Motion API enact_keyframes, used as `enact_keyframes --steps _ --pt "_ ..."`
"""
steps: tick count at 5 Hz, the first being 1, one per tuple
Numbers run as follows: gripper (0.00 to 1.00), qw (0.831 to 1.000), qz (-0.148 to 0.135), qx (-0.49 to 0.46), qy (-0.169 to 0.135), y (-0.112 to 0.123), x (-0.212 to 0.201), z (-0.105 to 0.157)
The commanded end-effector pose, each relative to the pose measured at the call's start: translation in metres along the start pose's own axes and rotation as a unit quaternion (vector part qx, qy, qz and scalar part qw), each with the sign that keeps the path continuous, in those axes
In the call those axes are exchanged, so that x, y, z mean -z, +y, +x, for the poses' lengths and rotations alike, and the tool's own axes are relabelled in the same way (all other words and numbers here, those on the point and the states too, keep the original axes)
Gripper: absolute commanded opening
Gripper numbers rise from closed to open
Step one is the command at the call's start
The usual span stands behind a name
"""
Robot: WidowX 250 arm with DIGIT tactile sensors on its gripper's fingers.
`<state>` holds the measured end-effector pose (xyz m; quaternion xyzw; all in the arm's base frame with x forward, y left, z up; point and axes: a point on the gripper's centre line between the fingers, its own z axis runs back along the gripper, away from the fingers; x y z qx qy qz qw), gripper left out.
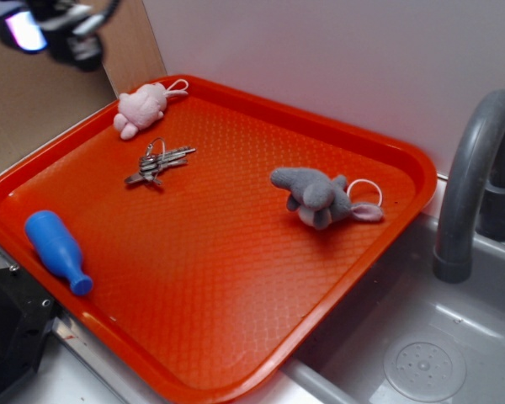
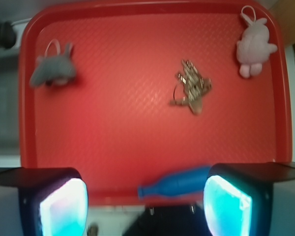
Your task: Grab the silver keys.
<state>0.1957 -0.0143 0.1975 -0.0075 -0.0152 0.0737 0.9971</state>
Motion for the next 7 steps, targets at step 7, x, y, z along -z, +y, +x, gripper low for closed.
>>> enact_keyframes --steps 7 --pt "1.0 0.897 -0.027 -0.441 0.027 0.061 0.177 0.052"
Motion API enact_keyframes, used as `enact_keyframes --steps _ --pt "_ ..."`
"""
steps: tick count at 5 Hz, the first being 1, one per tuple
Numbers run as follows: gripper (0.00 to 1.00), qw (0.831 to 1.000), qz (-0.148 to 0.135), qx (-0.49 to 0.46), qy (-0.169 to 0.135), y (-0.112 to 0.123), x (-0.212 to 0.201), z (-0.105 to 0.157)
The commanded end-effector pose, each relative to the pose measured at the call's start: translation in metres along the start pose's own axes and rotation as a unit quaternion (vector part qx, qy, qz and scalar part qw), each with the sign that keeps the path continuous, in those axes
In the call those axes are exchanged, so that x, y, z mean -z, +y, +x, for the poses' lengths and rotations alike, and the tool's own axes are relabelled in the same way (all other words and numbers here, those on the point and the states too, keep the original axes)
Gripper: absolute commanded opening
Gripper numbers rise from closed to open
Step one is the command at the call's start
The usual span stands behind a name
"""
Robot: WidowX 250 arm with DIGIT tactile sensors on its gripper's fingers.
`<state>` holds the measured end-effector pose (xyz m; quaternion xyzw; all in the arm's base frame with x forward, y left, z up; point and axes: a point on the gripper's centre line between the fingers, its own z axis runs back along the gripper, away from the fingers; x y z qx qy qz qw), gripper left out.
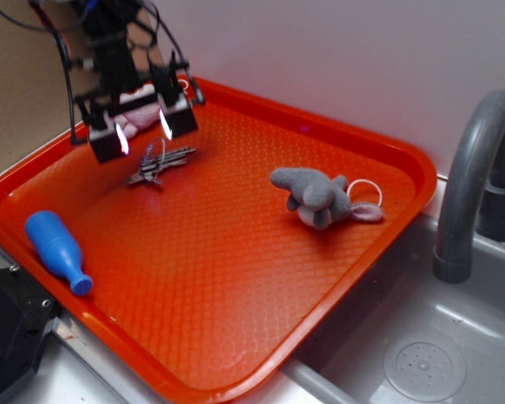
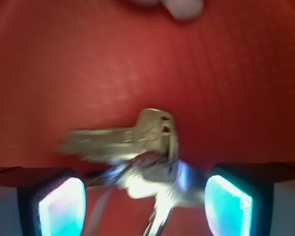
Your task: Grab the silver keys.
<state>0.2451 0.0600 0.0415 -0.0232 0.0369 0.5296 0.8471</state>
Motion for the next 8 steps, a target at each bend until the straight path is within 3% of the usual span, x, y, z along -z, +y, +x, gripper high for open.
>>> enact_keyframes --steps 1,4,5,6,8 --pt "0.0 0.999 -0.013 0.034 -0.023 -0.016 0.036 -0.005" --pt "0.0 0.997 -0.01 0.078 0.004 -0.029 0.014 -0.004" --pt "0.0 0.992 -0.002 0.124 -0.001 -0.034 0.0 -0.005" --pt "0.0 0.988 -0.017 0.155 0.005 -0.029 -0.024 -0.01" --pt "0.0 0.981 -0.008 0.194 -0.017 -0.021 -0.036 -0.014"
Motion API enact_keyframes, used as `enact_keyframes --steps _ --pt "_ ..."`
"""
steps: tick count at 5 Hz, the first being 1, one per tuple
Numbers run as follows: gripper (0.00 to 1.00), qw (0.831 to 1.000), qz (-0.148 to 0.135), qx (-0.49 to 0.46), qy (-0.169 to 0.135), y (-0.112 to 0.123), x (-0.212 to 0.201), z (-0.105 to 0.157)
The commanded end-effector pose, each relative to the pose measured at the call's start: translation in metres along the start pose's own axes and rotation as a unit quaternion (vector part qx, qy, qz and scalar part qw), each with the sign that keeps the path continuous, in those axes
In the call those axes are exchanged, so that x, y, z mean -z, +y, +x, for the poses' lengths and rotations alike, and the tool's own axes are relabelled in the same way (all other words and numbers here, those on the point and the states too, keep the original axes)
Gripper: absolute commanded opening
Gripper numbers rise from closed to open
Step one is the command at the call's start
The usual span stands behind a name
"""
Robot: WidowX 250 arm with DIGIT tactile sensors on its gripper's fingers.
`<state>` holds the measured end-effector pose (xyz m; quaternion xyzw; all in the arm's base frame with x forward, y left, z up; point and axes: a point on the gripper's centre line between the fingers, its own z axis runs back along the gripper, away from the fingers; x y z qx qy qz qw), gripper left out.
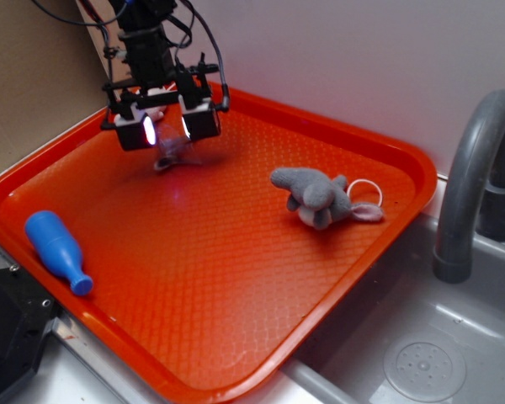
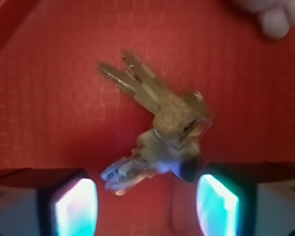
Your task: Grab the silver keys.
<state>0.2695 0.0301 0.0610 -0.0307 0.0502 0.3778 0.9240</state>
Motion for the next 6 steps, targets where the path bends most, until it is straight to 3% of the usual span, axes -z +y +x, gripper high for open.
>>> enact_keyframes --steps 1,2,3,4,6 --pt "0.0 0.999 -0.012 0.027 -0.045 0.018 -0.02 -0.007" --pt "0.0 0.998 -0.012 0.022 -0.05 0.02 -0.019 -0.01" --pt "0.56 0.997 -0.054 -0.031 -0.055 0.023 -0.017 -0.012" --pt "1.0 0.996 -0.053 -0.033 -0.062 0.027 -0.022 -0.018" --pt "1.0 0.996 -0.039 -0.036 -0.076 0.025 -0.014 -0.009"
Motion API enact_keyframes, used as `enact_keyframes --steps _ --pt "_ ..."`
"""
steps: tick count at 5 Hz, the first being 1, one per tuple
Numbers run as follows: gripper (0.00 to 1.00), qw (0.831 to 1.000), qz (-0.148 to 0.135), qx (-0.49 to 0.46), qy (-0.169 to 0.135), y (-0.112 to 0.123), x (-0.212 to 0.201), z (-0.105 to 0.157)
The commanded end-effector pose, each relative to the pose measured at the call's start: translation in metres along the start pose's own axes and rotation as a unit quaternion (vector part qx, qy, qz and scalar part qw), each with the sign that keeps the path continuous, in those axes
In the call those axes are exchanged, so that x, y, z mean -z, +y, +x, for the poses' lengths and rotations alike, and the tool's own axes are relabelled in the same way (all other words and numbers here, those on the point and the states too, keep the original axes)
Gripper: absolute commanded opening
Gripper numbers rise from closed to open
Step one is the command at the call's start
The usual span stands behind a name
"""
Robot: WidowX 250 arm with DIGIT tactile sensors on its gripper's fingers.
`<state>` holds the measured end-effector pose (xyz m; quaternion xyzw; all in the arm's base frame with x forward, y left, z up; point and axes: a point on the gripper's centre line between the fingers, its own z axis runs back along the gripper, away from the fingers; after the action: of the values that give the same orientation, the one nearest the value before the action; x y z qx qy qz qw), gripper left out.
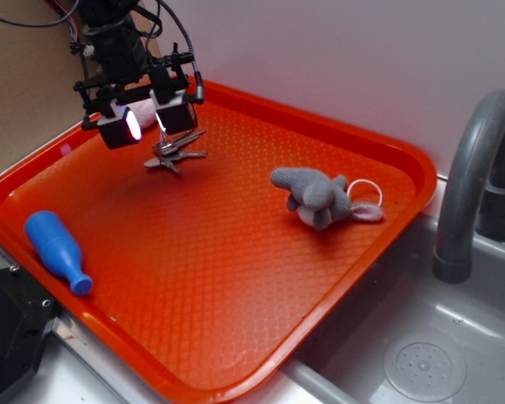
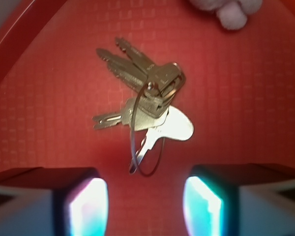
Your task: Grab the silver keys.
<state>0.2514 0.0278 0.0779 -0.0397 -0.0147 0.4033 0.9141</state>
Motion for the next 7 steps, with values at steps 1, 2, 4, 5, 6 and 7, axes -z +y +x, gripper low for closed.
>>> enact_keyframes --steps 1,2,4,5,6,7 --pt "1.0 1.0 0.001 -0.012 -0.02 0.01 0.01 0.015" --pt "0.41 0.999 0.004 -0.018 -0.027 0.007 0.017 0.018" --pt "0.0 0.999 0.012 -0.014 -0.033 0.001 0.02 0.025" --pt "0.0 0.999 0.007 0.043 -0.024 0.002 0.004 0.025" --pt "0.0 0.986 -0.016 0.167 -0.016 0.008 -0.046 0.009" --pt "0.0 0.954 -0.037 0.291 -0.057 0.024 -0.096 -0.022"
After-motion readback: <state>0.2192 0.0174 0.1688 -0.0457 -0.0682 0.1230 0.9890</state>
